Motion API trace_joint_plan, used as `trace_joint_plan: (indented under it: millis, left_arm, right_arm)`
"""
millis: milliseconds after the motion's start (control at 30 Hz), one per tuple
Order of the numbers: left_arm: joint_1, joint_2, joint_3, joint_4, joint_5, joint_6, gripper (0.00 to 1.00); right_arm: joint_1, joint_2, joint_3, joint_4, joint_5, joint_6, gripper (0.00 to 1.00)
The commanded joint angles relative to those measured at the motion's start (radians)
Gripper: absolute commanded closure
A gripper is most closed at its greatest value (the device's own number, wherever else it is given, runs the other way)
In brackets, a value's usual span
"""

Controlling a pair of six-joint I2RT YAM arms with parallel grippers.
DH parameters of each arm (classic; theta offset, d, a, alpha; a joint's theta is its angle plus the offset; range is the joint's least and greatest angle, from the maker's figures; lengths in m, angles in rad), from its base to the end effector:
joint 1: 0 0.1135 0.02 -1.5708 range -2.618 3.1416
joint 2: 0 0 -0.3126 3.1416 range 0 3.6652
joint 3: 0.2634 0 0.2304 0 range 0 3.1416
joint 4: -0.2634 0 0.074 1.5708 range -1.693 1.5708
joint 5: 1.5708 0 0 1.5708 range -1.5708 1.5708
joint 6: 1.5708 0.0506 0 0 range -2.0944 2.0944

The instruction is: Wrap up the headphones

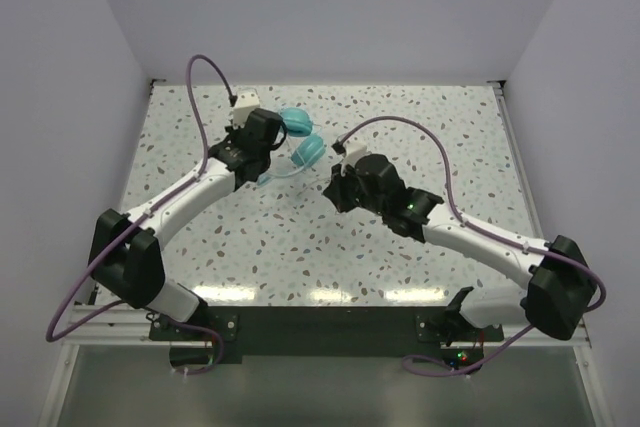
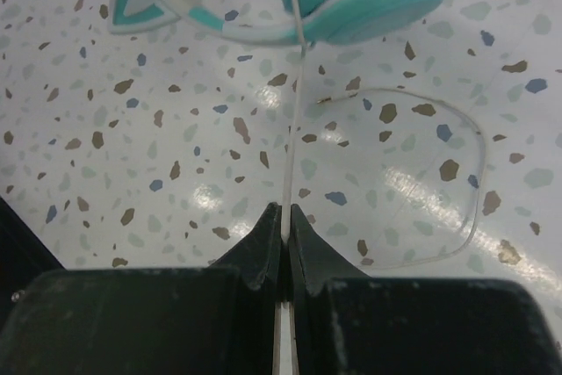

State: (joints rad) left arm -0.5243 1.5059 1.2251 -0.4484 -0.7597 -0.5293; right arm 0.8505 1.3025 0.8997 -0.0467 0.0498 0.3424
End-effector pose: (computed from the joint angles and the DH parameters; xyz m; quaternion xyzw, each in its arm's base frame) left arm 0.2881 -0.1263 0.3477 -0.1536 0.8473 0.1018 0.4981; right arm 0.1849 0.2069 0.3288 -0.2000 0.8228 0.2811 0.4516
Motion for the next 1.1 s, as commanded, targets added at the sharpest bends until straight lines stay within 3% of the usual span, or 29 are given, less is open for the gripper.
trace_joint_plan:
  millis: [0,400,1067]
  left_arm:
    - [-0.026,-0.009,-0.07,0.165,-0.006,0.043,1.0]
    - [-0.215,0.037,-0.134,0.163,0.129,0.11,1.0]
    - [-0.286,0.011,-0.162,0.126,0.281,0.233,1.0]
  right_arm:
    - [0.004,0.012,0.132,-0.148,0.103,-0.126,1.0]
    - [0.004,0.087,0.237,-0.232,0.192,-0.247,1.0]
    - [-0.005,0.064,0.24,-0.268,0.277,-0.301,0.88]
